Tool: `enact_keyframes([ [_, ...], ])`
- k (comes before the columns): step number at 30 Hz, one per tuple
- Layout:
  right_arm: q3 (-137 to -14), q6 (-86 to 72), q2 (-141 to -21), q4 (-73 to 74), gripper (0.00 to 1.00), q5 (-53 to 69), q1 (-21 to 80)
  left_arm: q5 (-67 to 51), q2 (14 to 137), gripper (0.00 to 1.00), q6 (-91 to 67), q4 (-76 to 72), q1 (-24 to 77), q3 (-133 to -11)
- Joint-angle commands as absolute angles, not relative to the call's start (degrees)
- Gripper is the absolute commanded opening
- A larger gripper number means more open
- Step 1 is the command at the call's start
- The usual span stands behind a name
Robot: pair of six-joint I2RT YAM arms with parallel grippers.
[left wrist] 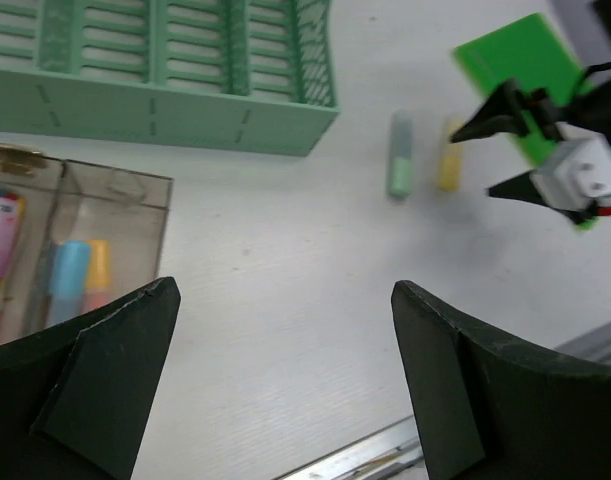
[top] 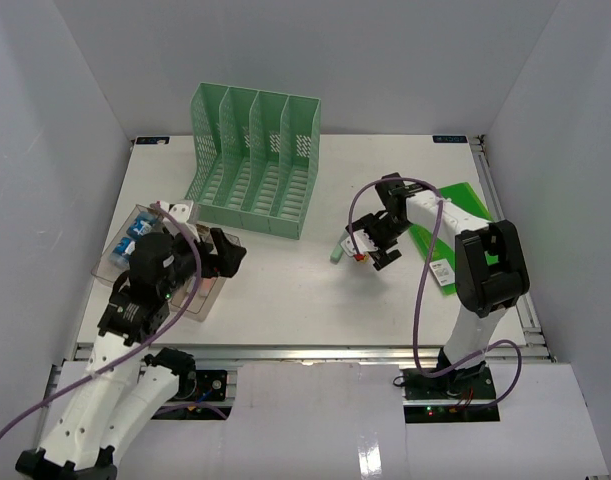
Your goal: Organize the desk
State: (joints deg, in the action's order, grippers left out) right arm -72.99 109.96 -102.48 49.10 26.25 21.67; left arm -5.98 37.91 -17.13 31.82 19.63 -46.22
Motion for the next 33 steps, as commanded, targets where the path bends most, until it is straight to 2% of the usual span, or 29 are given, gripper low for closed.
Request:
enact_keyframes([
  [1,-78.8,110.1,-107.2,52.5,0.86,20.1,22.4,-16.2,31.9,0.98,-25.9,27.8,19.8,-40.9],
  [9,-80.3,107.5,-113.0,52.8,0.73,13.7,24.6,-19.5,26.2,0.98,-31.2,25.8,19.8,-37.8],
  [14,-80.8,106.6,-114.9,54.7,0.56,11.7,25.0,-17.2,22.3,0.98,-32.0,27.2,19.8,-38.7],
  [18,-80.4,105.5,-115.3,56.7,0.35,11.1,25.0,-15.2,19.8,0.98,-32.5,28.4,19.7,-40.4],
  [22,-77.4,104.6,-112.3,56.3,0.25,10.7,26.1,-14.2,18.4,0.98,-33.3,29.4,19.8,-41.5],
  [27,-74.5,97.2,-103.0,53.2,0.18,7.5,35.3,-13.8,17.3,0.98,-35.9,29.8,19.8,-44.5],
  [33,-84.4,85.1,-103.1,52.6,0.09,4.7,53.3,-13.5,15.1,0.98,-38.2,27.0,19.7,-48.0],
])
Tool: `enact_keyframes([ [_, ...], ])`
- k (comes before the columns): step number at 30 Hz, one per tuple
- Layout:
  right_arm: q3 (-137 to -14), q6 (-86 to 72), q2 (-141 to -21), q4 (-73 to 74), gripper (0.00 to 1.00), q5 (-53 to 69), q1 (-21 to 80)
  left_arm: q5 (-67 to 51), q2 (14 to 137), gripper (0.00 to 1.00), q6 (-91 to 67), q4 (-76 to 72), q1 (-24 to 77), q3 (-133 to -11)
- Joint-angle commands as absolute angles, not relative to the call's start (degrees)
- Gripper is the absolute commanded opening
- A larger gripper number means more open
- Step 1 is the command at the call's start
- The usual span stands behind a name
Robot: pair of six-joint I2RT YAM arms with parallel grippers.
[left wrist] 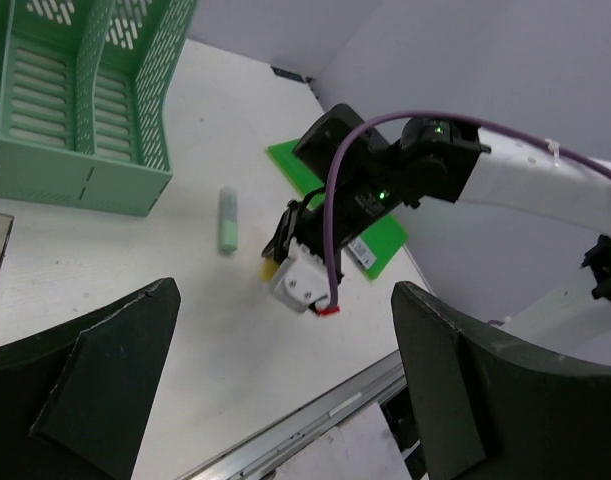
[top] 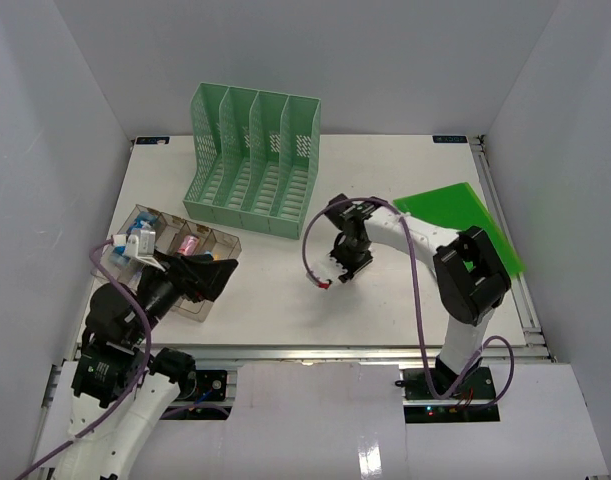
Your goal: Organize the desk
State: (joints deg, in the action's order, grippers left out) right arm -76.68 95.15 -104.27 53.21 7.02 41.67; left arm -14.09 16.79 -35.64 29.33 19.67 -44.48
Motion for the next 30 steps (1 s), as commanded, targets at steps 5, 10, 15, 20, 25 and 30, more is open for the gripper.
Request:
enact_keyframes([
  [5,-97.0,76.8,-111.8,46.6,0.08,-0.7,64.0,-14.5,14.8,0.98,-40.0,27.0,19.7,-50.7],
  [10,-117.5,72.9,-124.5,39.8,0.08,-4.7,70.1,-14.1,13.3,0.98,-40.9,27.4,19.7,-51.0],
  [15,-125.2,73.0,-131.5,30.6,0.08,-7.6,73.2,-13.4,11.8,0.98,-41.0,28.6,19.7,-50.8],
  [20,-120.9,76.2,-133.8,25.1,0.11,-8.4,73.6,-12.9,10.7,0.98,-40.9,29.5,19.7,-51.1],
  [25,-117.5,76.3,-134.0,21.6,0.34,-7.8,73.6,-12.7,10.6,0.98,-40.5,29.9,19.7,-51.0],
  [30,-114.9,76.0,-132.0,20.2,0.65,-7.0,73.6,-13.0,10.8,0.98,-40.6,29.8,19.8,-50.6],
])
